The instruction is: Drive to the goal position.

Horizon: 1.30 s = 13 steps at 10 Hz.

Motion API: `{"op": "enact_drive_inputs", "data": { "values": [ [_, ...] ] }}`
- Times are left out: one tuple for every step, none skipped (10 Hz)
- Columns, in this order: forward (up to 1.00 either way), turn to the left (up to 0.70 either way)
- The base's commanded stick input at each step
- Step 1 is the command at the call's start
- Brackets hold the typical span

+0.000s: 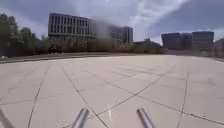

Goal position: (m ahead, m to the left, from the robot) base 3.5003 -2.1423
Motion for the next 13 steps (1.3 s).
{"op": "enact_drive_inputs", "data": {
  "values": [
    [0.0, 0.0],
    [0.0, 0.0],
    [0.0, 0.0],
    [0.0, 0.0],
    [0.11, 0.0],
    [0.32, 0.0],
    [0.5, 0.0],
    [0.5, 0.0],
    [0.5, 0.0],
    [0.5, -0.5],
    [0.5, -0.5],
    [0.5, -0.5],
    [0.5, -0.5]
  ]
}}
